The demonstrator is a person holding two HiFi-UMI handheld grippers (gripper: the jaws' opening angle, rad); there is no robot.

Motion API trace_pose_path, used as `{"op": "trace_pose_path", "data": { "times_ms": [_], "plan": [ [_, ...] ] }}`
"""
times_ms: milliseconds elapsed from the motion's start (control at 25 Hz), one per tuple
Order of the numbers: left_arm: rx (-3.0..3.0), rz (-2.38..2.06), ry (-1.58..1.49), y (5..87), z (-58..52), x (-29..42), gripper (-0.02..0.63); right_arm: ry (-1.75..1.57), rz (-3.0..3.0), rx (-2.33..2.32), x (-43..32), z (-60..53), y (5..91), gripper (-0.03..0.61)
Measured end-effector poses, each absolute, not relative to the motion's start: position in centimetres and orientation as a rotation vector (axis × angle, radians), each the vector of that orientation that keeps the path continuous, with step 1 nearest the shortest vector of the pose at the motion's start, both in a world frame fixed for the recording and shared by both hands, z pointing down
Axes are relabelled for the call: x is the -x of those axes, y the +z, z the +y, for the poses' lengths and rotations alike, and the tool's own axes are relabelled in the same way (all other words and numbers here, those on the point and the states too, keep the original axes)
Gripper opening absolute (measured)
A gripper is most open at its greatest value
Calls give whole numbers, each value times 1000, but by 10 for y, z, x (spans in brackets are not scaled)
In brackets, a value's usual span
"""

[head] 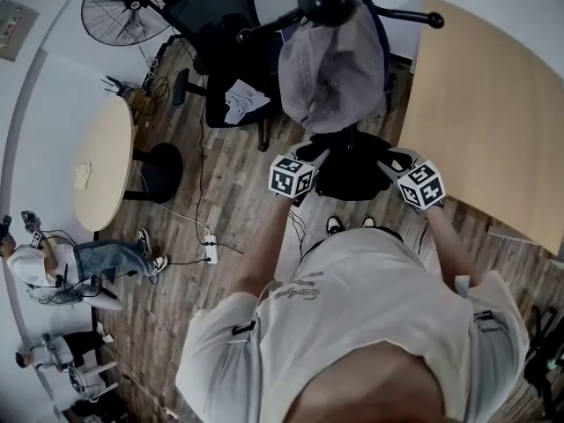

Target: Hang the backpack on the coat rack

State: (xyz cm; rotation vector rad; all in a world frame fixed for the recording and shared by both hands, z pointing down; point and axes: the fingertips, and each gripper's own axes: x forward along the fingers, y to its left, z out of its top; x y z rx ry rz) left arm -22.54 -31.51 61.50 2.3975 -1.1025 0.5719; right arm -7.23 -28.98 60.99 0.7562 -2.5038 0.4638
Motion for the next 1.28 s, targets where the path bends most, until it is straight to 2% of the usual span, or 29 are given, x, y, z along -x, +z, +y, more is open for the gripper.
{"op": "trace_pose_path", "data": {
  "times_ms": [200, 280, 600, 960, 1280],
  "plan": [
    [-2328, -1258, 468, 600, -298, 249, 115, 433, -2586, -853, 67, -290, 585, 72],
    [-2303, -1332, 425, 592, -291, 258, 78, 385, -2607, -897, 64, -292, 577, -6],
    [-2321, -1467, 421, 562, -266, 262, 25, 352, -2666, -884, 66, -271, 561, -6],
    [-2385, -1380, 268, 526, -239, 251, 21, 309, -2679, -1087, 73, -241, 512, -6],
    [-2538, -1315, 123, 456, -232, 243, 23, 77, -2685, -1196, 98, -217, 457, -6]
  ]
}}
